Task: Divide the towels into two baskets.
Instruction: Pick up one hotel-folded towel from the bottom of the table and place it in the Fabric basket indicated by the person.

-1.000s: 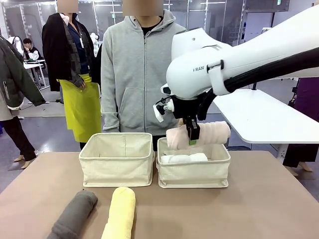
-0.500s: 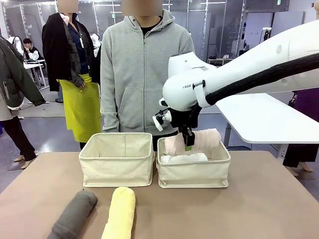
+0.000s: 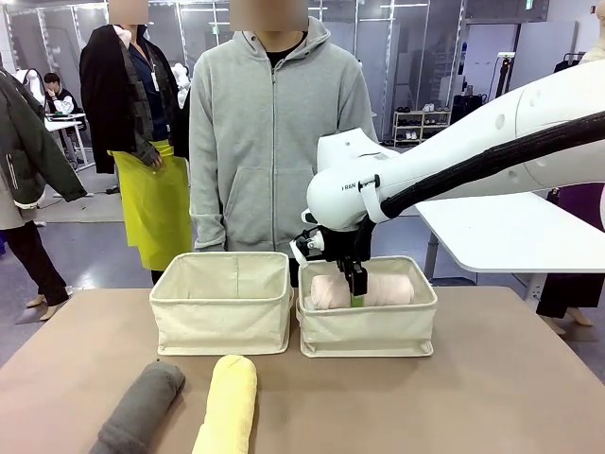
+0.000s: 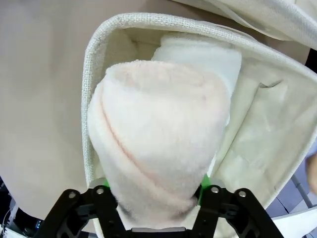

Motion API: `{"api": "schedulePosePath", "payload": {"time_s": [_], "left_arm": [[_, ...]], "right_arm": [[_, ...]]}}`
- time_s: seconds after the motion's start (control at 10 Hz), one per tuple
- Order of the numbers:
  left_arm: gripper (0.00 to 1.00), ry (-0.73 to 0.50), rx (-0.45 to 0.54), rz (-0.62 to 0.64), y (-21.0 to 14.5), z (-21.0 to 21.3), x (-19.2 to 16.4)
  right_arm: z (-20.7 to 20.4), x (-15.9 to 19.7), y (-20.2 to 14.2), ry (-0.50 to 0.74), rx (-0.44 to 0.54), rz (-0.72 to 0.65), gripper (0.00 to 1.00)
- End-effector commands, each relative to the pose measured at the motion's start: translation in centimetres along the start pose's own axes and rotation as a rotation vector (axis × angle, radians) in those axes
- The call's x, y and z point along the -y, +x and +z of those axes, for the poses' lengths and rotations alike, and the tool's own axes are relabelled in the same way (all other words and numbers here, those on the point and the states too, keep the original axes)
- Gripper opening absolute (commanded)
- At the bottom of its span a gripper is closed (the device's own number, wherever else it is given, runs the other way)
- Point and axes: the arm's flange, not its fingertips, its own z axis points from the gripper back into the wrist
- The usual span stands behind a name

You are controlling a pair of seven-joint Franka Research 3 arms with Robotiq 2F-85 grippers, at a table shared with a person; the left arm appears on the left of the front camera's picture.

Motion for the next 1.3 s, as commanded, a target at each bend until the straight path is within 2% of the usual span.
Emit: {"api": "schedulePosePath", "payload": {"time_s": [0.0,0.3,0.5,0.6,1.2], "left_arm": [[1.0,-0.017,0.012,-0.003,0.1,0.3,0.1],[1.0,-0.017,0.012,-0.003,0.1,0.3,0.1],[1.0,-0.017,0.012,-0.003,0.1,0.3,0.1],[1.0,-0.017,0.012,-0.003,0.1,0.3,0.1],[1.0,-0.017,0.012,-0.003,0.1,0.3,0.1]], "right_arm": [[0.7,-0.6,0.0,-0.016,0.016,-0.03,1.0],[1.4,-1.2,-0.2,-0.031,0.028,-0.06,1.0],[3.3,-2.5,-1.0,-0.065,0.078,-0.105,1.0],[1.8,-0.3,-0.1,-0.025,0.013,-0.032,1.0],[1.8,-0.3,-0.1,-0.025,0.013,-0.032,1.0]]}}
